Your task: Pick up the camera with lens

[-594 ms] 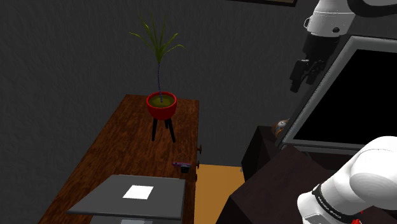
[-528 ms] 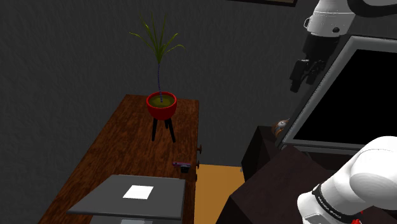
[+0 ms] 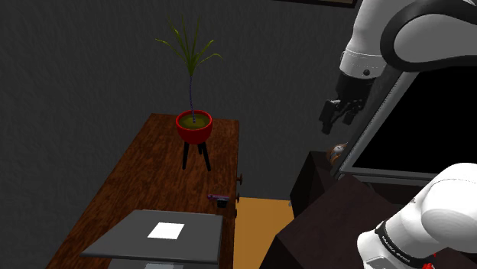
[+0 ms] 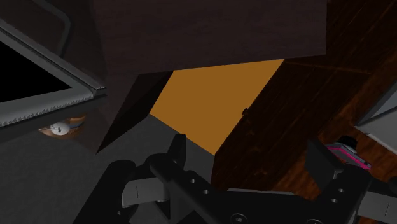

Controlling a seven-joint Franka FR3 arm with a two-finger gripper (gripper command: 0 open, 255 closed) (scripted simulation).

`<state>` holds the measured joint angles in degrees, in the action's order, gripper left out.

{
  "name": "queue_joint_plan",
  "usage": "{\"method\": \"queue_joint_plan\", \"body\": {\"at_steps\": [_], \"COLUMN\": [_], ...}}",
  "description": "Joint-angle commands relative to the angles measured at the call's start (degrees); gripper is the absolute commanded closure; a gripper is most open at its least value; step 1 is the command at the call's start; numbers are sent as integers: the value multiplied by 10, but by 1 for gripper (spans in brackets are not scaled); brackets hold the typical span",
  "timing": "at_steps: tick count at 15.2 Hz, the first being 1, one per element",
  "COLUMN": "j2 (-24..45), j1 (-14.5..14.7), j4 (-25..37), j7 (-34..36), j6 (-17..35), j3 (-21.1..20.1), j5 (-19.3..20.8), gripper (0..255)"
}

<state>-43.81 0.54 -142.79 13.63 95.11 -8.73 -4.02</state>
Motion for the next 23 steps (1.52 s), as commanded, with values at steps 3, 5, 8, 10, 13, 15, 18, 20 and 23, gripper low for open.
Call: {"method": "queue_joint_plan", "body": {"at_steps": [3, 5, 8, 10, 13, 15, 18, 20, 23], "j2": [25, 45, 85, 117, 175, 218, 291, 344, 430], "j1": [9, 13, 17, 17, 13, 7, -9, -22, -39], "j4": [-45, -60, -76, -81, -82, -77, -63, -49, -19], "j7": [52, 77, 117, 144, 189, 222, 281, 330, 424], "j6": [83, 124, 189, 233, 300, 344, 407, 446, 494], "j3": [-41, -63, -97, -120, -157, -182, -219, -243, -268], "j5": [-28, -41, -56, -63, -65, -58, -30, 4, 89], "gripper": [0, 0, 0, 0, 0, 0, 0, 0, 0]}}
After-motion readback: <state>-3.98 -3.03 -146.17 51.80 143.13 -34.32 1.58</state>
